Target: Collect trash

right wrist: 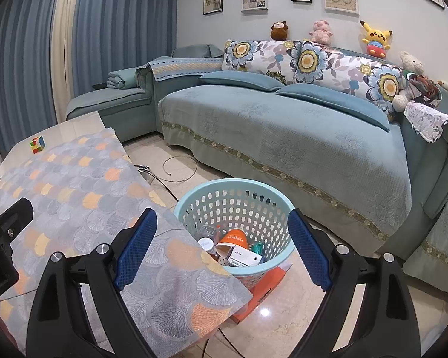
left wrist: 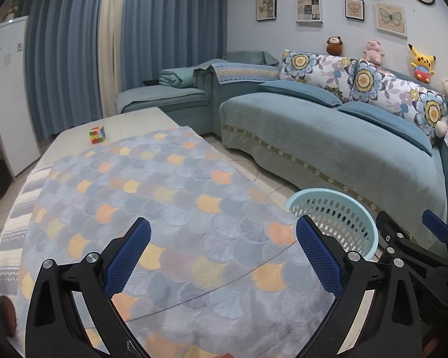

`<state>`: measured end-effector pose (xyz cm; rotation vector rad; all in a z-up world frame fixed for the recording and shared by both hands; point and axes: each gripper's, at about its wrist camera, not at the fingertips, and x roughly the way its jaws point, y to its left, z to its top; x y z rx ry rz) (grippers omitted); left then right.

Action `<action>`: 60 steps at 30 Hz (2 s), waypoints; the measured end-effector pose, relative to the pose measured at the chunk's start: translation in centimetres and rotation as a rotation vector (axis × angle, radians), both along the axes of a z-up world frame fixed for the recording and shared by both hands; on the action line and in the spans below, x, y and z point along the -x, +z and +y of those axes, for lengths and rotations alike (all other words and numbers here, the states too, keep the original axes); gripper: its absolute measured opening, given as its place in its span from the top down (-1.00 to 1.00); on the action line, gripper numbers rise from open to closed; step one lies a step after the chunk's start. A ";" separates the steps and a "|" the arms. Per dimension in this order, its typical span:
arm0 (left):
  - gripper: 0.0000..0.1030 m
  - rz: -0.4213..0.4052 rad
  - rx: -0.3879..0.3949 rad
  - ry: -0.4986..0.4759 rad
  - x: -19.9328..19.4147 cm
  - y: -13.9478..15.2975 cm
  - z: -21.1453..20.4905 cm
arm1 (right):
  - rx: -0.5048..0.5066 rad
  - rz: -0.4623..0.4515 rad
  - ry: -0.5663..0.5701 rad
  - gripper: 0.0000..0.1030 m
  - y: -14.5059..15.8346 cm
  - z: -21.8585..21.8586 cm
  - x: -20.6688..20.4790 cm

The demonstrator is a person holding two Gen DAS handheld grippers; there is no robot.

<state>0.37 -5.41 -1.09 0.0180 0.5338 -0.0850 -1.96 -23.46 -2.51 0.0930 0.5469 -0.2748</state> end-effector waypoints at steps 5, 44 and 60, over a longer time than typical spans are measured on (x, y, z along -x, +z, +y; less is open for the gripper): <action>-0.84 0.002 -0.006 0.004 0.0 -0.2 0.1 | -0.007 0.005 0.002 -0.65 -0.2 -0.3 -0.2; -0.85 0.004 -0.039 -0.028 0.6 -0.5 -0.1 | -0.009 0.009 0.003 -0.65 -0.3 -0.5 -0.3; -0.85 -0.032 -0.099 -0.021 0.7 -0.2 -0.5 | -0.006 0.010 0.008 -0.64 -0.5 -0.6 -0.4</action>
